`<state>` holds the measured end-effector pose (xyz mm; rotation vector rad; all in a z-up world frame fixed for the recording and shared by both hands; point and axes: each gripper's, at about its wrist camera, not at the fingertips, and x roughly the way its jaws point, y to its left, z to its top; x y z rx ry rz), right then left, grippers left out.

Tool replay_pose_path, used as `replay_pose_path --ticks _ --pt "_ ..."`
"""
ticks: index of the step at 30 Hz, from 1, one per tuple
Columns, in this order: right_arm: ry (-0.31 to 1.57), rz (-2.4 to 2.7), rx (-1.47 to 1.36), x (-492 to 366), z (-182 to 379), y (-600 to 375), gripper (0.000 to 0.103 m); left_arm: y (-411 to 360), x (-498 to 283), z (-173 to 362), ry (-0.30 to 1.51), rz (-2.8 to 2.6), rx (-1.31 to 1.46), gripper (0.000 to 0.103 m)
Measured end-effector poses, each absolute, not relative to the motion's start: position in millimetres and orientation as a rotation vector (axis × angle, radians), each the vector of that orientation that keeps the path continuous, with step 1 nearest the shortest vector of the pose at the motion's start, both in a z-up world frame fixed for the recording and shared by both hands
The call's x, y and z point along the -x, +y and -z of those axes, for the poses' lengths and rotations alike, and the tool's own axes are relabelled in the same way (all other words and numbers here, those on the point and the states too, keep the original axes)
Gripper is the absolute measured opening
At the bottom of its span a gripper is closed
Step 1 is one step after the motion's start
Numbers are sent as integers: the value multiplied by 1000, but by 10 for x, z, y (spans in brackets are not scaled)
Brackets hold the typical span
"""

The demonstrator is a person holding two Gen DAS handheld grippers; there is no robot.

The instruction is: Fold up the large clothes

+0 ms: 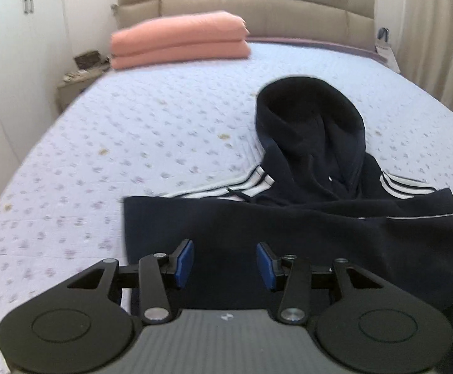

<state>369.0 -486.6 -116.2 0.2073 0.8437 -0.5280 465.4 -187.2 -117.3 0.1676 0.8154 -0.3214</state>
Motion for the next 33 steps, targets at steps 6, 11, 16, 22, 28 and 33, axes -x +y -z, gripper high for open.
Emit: replay_pose_path --ticks 6,11,16,22,28,33 --pt "1008 616 -241 -3850 1703 -4873 29 -1757 -4963 1566 903 389 -211 35" --pt "982 578 -289 -3910 1472 -4979 34 -1632 -5027 1153 822 446 -180 36" --pt "824 463 -241 -4209 1082 -5006 39 -1937 -5635 791 707 479 -111 50" --pt "765 317 -313 -5170 1239 -5265 44 -2545 -6595 840 727 492 -39 67" --pt "717 294 -504 -5797 1440 -5604 73 -2617 -7432 1425 974 520 255 58" --pt "794 295 -582 -6151 1722 -5837 76 -2808 -7610 1623 997 533 221 51"
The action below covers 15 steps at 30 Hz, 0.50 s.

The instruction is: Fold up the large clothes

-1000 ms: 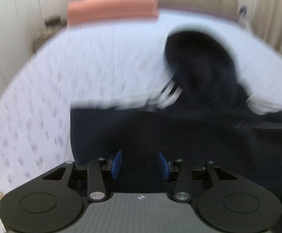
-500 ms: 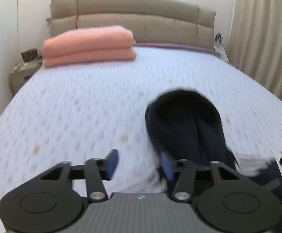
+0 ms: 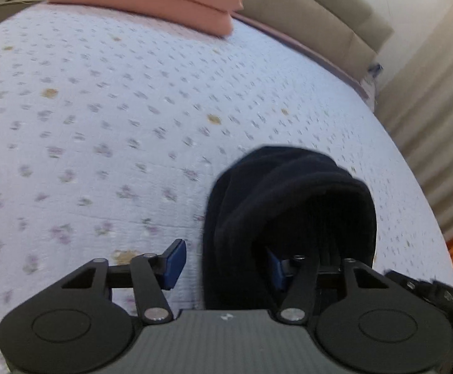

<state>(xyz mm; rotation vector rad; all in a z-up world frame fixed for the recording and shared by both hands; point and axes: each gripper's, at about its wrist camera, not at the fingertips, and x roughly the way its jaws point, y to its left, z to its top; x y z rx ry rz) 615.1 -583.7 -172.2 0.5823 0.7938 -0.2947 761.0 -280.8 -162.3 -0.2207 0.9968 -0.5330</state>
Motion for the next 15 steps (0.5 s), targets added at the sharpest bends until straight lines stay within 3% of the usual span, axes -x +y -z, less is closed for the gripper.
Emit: replay_pose_path --ticks 2,4,5,6,7,8,12,15 --pt "827 273 -612 -6226 1850 -5877 76 -2901 -7621 1716 1009 534 189 39" --pt "847 246 -644 -6342 1969 -5871 76 -3003 -7591 1772 985 503 114 13" --pt "858 230 -648 -6396 2005 -5845 75 -3020 -7568 1732 959 498 84 11" --pt "863 224 -631 -6439 2015 -5802 56 -3004 -7520 1665 926 487 72 9" --pt "863 215 -597 -6479 1992 -5754 14 -2962 -7459 1555 887 471 63 9" --pt "867 211 -549 -6517 1942 -5695 8 -2882 -7402 1436 845 469 67 9" --pt "687 219 -453 -6275 1434 -5630 8 -2383 -7120 1005 724 465 155 8" --pt "599 227 -409 -5952 1170 -5599 6 -1997 -7093 1074 786 515 275 8"
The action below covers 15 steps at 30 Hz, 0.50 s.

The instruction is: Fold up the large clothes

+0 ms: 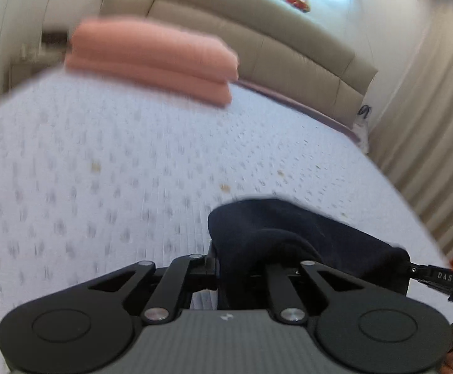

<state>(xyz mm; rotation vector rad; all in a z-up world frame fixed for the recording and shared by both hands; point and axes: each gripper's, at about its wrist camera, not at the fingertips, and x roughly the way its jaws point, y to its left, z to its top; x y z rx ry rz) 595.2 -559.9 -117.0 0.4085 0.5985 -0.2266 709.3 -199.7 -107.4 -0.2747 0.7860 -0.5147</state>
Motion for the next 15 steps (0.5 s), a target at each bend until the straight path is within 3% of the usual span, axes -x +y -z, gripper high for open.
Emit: replay_pose_path --ticks 3,4,5,6,8,9,10,15 --pt "665 267 -418 -5838 1380 -5647 6 -1711 -7235 1517 950 500 341 13" --pt "710 277 -430 -5824 1521 -5664 10 -1656 -7252 1691 998 436 307 23" --pt "770 283 -448 -5838 1671 -5679 13 -1609 -7261 1849 1036 415 295 26" --pt "877 287 -464 -5891 1885 -5693 24 -1546 -7240 1950 1031 434 331 27" --pt "920 276 -467 -5858 2033 -5690 27 -1384 -7209 1951 1018 480 440 35" --pt "916 250 -467 -5812 1968 -5689 41 -1326 -7206 1903 1030 502 472 45" --pt "935 221 -478 -5774 1910 -5698 41 -1278 -7187 1835 1030 524 470 52" --pt "899 153 -268 -5453 1496 -5547 41 -1301 -7021 1443 950 603 214 55"
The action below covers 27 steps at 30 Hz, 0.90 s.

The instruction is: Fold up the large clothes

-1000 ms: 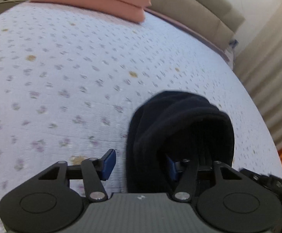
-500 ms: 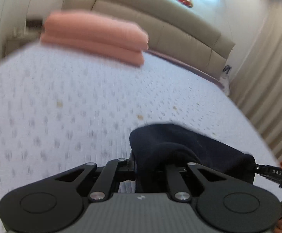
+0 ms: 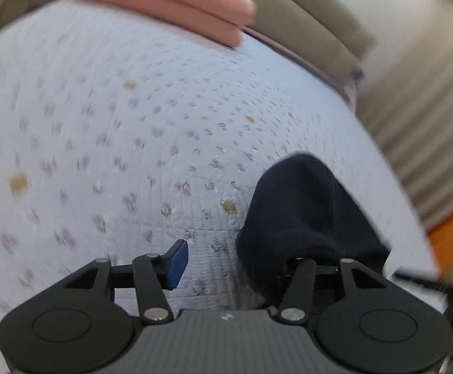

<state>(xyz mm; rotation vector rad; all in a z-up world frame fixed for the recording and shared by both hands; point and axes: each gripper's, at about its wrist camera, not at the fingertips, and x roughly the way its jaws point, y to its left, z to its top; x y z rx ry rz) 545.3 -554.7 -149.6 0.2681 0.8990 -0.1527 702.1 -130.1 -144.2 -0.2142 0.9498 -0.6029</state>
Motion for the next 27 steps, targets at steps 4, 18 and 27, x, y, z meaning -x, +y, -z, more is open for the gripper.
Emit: replay_pose_path --ticks 4,18,27 --pt "782 144 -179 -5714 1310 -5442 41 -1558 -7018 1358 916 537 -68 74" --pt "788 -29 -100 -6695 1455 -4765 5 -1059 -6722 1132 939 884 231 64" --pt "1015 128 -42 -6832 1950 -4869 0 -1882 -7168 1775 1036 720 32 46"
